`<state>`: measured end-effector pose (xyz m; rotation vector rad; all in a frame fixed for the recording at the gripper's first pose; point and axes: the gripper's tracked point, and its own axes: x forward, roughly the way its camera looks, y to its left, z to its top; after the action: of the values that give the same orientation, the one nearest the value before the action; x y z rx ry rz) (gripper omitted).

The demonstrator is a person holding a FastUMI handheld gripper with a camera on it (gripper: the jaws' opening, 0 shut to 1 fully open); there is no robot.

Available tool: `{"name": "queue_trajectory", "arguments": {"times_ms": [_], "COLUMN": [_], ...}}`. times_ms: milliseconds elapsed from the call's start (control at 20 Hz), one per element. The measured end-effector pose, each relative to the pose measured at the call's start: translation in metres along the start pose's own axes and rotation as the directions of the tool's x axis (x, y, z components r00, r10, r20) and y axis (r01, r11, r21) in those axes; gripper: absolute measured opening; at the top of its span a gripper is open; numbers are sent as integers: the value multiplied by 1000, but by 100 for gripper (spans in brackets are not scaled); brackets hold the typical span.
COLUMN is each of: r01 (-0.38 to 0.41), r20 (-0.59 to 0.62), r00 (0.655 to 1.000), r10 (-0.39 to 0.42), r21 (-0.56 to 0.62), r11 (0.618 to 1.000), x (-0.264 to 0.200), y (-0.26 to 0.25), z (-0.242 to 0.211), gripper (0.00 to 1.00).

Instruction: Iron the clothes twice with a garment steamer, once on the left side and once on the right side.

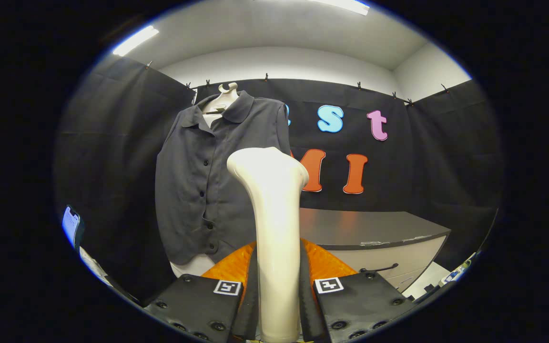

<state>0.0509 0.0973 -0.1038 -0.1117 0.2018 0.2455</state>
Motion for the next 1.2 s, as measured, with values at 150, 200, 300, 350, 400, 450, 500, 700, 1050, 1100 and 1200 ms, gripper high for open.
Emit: {"name": "queue_trajectory", "arguments": {"times_ms": [150,200,300,350,400,450,500,700,1050,1100,1200], "r01": [11,17,26,34,44,54,62,73,59,59,57], "r20": [5,9,18,23,27,32,38,46,59,62,67], "r00": [1000,1000,999,999,999,998,997,996,996,996,996], "r10": [-11,-18,-27,-35,-46,-55,-64,-74,-62,-62,-60], "r21": [27,37,55,54,51,47,43,40,50,49,44], "r11": [1000,999,998,998,998,997,997,997,997,997,997], "x": [-4,-6,-10,-11,-13,-13,-16,-21,-27,-27,-30], "y": [-4,-5,-9,-11,-13,-15,-17,-17,-10,-9,-7], "z": [-1,1,3,4,6,7,9,14,23,23,25], "gripper": [42,42,42,42,42,42,42,42,42,42,42]}}
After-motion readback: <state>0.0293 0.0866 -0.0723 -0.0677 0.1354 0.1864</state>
